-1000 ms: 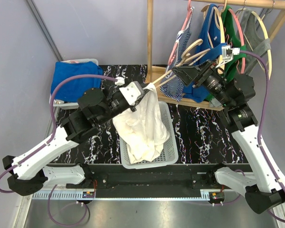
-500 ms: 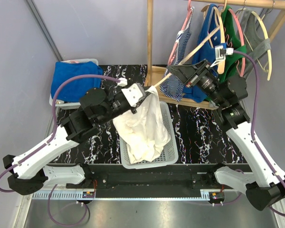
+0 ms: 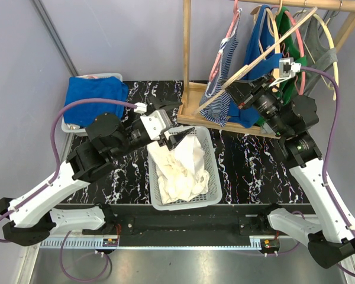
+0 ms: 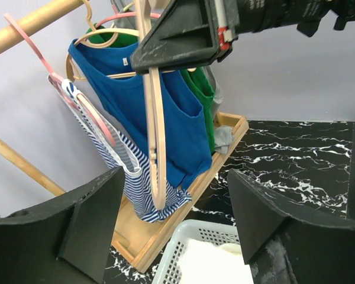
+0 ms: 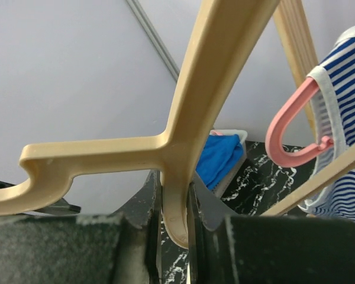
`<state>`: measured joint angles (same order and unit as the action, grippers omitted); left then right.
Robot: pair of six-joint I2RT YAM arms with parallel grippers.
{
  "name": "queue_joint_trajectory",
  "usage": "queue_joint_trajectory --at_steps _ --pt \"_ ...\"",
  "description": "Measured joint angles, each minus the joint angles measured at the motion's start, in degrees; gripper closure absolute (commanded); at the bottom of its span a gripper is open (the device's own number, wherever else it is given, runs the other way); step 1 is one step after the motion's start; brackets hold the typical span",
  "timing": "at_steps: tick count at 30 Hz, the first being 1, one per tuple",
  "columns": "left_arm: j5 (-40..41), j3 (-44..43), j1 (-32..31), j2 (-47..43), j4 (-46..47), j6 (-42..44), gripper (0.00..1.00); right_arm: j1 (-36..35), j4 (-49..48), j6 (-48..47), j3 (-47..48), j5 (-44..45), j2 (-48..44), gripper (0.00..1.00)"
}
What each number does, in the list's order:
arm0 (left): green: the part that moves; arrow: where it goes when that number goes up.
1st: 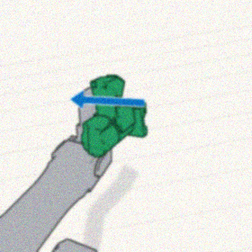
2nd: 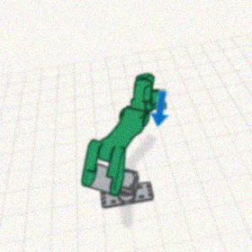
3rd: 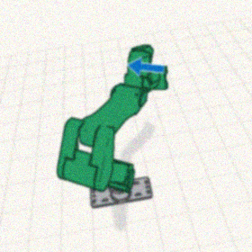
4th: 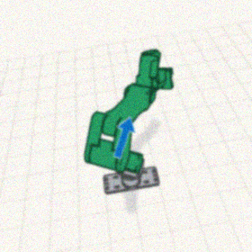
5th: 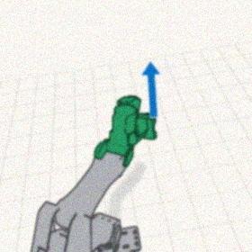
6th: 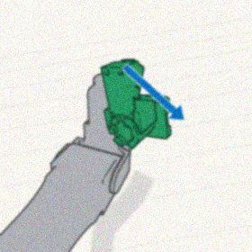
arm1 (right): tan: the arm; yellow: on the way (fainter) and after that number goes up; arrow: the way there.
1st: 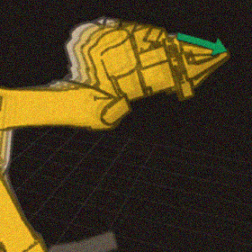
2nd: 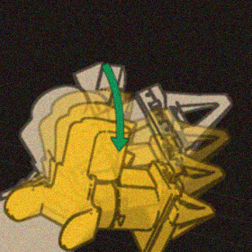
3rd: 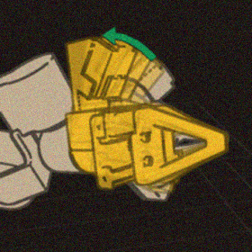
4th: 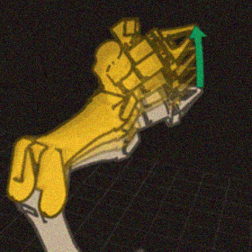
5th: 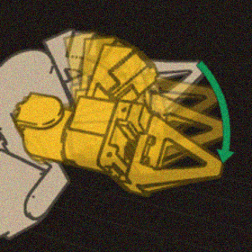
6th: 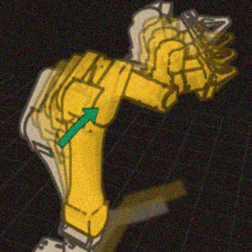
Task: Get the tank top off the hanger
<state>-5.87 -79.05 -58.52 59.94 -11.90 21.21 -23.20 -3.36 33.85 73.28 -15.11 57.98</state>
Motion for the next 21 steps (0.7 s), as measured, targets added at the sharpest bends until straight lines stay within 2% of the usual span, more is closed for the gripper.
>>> queue_joint_trajectory --at_steps 3,10,21 --pt "-0.6 0.0 0.0 -0.2 -0.1 0.0 0.27 0.0 1.5 -1.5 0.1 0.7 0.0 0.97" --pt "-0.8 0.0 0.0 0.3 0.0 0.2 0.27 -0.5 3.1 -1.9 0.5 0.9 0.1 0.97" --pt "1.7 4.3 0.0 2.0 1.4 1.7 0.27 -1.5 6.5 4.9 5.8 1.0 1.3 0.98"
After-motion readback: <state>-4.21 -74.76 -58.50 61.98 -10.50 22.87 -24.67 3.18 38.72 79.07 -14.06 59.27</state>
